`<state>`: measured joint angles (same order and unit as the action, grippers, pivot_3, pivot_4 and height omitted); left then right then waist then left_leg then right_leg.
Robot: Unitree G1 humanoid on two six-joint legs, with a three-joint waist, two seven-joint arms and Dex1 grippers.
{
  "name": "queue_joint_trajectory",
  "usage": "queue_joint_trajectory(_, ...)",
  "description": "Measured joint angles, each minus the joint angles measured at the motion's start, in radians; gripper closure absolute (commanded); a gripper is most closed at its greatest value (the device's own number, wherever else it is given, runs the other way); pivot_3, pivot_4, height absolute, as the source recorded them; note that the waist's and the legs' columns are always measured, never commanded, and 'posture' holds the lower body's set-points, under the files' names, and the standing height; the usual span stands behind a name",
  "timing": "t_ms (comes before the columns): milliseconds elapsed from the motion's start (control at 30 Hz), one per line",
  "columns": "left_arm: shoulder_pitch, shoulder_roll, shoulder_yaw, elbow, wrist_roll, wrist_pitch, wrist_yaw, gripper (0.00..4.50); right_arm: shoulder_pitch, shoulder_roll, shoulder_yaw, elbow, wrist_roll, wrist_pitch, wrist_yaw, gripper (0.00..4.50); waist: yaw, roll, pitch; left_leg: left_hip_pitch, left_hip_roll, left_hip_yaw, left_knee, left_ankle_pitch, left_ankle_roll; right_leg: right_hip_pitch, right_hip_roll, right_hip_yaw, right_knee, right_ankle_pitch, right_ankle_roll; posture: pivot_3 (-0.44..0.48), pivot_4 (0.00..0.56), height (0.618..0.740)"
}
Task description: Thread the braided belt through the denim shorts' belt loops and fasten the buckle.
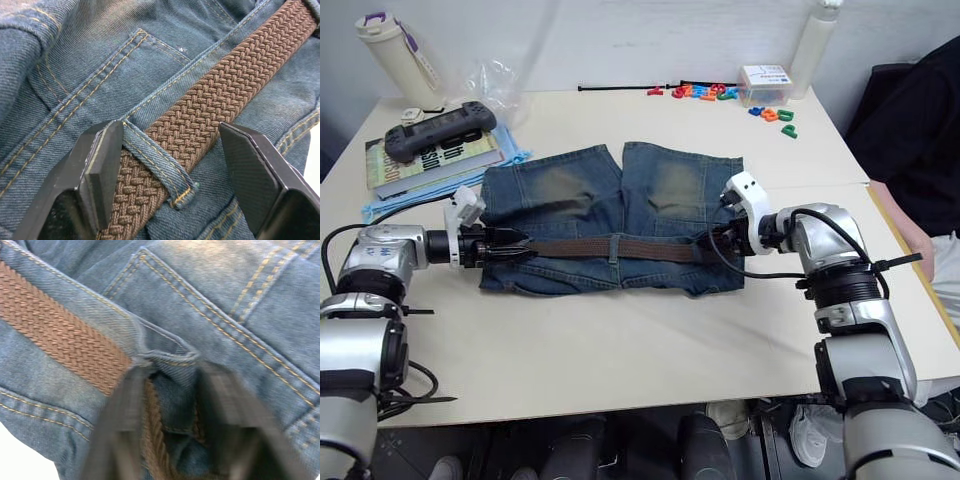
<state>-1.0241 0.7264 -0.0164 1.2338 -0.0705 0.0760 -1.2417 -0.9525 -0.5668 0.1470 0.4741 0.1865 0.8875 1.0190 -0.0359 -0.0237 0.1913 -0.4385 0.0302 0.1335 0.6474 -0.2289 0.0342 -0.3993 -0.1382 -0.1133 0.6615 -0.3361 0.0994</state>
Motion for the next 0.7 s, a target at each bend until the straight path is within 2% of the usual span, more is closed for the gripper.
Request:
queue_joint_trajectory(133, 0.000, 0.001, 0.009, 0.006, 0.007, -0.006, 0.002, 3.96, 0.001, 0.000, 0.000, 0.000, 0.000, -0.010, -0.001, 4.50, -0.001, 0.000, 0.000, 0.000, 0.000, 0.001, 0.000, -0.001, 0.000, -0.001, -0.002, 0.000, 0.000, 0.000, 0.000, 0.000, 0.150, 0.713)
queue_joint_trajectory(300, -0.004, 0.000, 0.038, 0.018, 0.003, -0.012, -0.005, 3.96, 0.017, -0.001, -0.003, -0.043, 0.002, -0.015, -0.007, 4.50, -0.002, 0.000, 0.000, -0.002, 0.000, 0.002, 0.000, -0.001, 0.000, -0.004, -0.002, 0.000, 0.001, 0.000, 0.000, 0.000, 0.150, 0.713)
queue_joint_trajectory(467, 0.037, 0.001, 0.090, -0.061, -0.034, -0.074, -0.043, 3.96, 0.092, -0.021, -0.051, -0.236, 0.044, 0.022, -0.029, 4.50, -0.002, 0.000, 0.000, -0.005, 0.000, 0.007, 0.000, -0.001, 0.000, -0.011, -0.002, 0.000, 0.007, 0.000, 0.000, 0.000, 0.150, 0.713)
queue_joint_trajectory(533, 0.095, 0.002, 0.134, -0.159, -0.072, -0.114, -0.039, 3.96, 0.142, -0.033, -0.089, -0.345, 0.068, 0.035, -0.051, 4.50, -0.002, 0.000, 0.000, -0.005, 0.000, 0.008, 0.000, -0.001, 0.000, -0.011, -0.004, 0.000, 0.008, 0.000, 0.000, 0.000, 0.150, 0.713)
queue_joint_trajectory(567, 0.170, 0.001, 0.168, -0.270, -0.097, -0.162, -0.021, 3.96, 0.188, -0.037, -0.123, -0.433, 0.081, 0.031, -0.073, 4.50, -0.004, 0.000, 0.000, -0.005, 0.000, 0.008, 0.000, -0.001, 0.001, -0.011, -0.005, 0.000, 0.008, 0.000, 0.000, 0.000, 0.150, 0.713)
queue_joint_trajectory(633, 0.259, 0.000, 0.201, -0.381, -0.122, -0.208, 0.010, 3.96, 0.243, -0.038, -0.156, -0.525, 0.096, 0.015, -0.089, 4.50, -0.006, 0.000, 0.000, -0.004, 0.000, 0.009, -0.001, -0.001, 0.001, -0.010, -0.006, 0.000, 0.007, 0.000, 0.000, 0.000, 0.150, 0.713)
queue_joint_trajectory(700, 0.453, -0.006, 0.248, -0.592, -0.142, -0.278, 0.069, 3.96, 0.360, -0.045, -0.196, -0.685, 0.125, -0.042, -0.094, 4.50, -0.008, 0.000, 0.000, -0.003, 0.000, 0.010, -0.002, -0.002, 0.002, -0.009, -0.007, 0.000, 0.006, 0.000, 0.000, 0.000, 0.150, 0.713)
